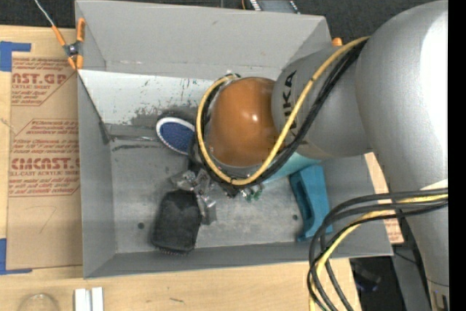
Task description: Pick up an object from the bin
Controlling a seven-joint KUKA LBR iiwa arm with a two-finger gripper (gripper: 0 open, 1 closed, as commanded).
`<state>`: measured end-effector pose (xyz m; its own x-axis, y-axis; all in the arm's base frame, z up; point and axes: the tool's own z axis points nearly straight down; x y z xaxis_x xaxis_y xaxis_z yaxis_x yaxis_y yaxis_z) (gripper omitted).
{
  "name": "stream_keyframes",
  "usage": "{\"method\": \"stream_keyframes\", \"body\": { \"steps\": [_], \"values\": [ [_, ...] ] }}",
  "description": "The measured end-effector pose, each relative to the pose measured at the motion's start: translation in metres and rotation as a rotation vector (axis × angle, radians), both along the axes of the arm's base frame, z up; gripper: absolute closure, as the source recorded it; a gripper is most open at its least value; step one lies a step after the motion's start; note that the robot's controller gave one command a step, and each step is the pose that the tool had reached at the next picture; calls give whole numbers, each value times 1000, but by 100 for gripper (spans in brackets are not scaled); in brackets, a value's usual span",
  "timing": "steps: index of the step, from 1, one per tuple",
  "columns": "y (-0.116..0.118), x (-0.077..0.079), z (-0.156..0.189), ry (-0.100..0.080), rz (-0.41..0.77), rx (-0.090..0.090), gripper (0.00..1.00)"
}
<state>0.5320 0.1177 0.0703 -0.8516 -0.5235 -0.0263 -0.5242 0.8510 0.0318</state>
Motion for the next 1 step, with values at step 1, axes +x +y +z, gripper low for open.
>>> {"method": "stream_keyframes", "body": {
  "steps": [1],
  "values": [
    [0,0,0,0,0,0,100]
  ]
}}
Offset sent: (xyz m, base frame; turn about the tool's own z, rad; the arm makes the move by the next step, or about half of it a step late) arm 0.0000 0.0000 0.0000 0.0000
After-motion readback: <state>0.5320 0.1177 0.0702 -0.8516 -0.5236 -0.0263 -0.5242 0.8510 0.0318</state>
